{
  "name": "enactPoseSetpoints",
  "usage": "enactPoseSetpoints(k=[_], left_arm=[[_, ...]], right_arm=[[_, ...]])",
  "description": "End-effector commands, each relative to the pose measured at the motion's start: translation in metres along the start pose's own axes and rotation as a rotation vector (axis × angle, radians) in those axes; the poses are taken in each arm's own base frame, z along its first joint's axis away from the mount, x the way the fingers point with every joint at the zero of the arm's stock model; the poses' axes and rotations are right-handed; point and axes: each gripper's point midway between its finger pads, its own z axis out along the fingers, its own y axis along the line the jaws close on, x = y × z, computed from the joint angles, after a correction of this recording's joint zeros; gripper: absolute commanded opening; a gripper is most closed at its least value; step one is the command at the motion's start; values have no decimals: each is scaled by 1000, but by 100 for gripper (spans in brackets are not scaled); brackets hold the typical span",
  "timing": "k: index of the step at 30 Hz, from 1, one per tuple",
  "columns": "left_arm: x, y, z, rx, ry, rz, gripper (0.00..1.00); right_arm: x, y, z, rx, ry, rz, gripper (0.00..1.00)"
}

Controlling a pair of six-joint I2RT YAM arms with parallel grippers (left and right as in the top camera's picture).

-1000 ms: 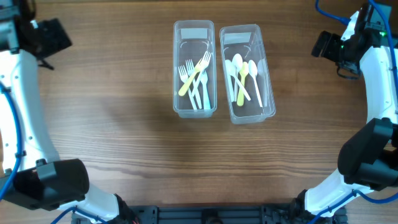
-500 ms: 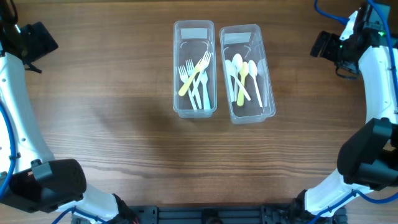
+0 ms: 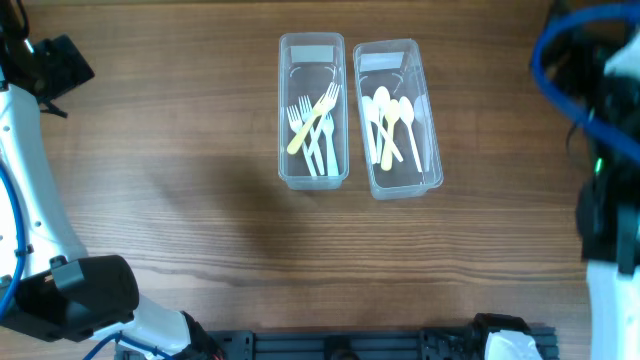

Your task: Pack container

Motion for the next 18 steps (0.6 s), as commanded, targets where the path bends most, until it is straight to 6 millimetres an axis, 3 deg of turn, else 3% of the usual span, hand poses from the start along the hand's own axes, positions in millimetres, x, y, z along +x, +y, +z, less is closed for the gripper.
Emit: enactPoseSetpoints(k=[1, 5, 8, 13, 18], left_arm=[[0, 1, -2, 4, -2, -17, 100], [0, 1, -2, 4, -2, -17, 100], [0, 1, -2, 4, -2, -17, 100], [0, 1, -2, 5, -2, -17, 100], [0, 1, -2, 5, -2, -17, 100]], right_arm=[[78, -13, -30, 24, 93, 6, 100], [145, -17, -67, -11, 95, 40, 100], [183, -22, -84, -10, 83, 117, 100], [232, -30, -91, -10, 77, 143, 100], [263, -35, -86, -13, 65, 143, 100]])
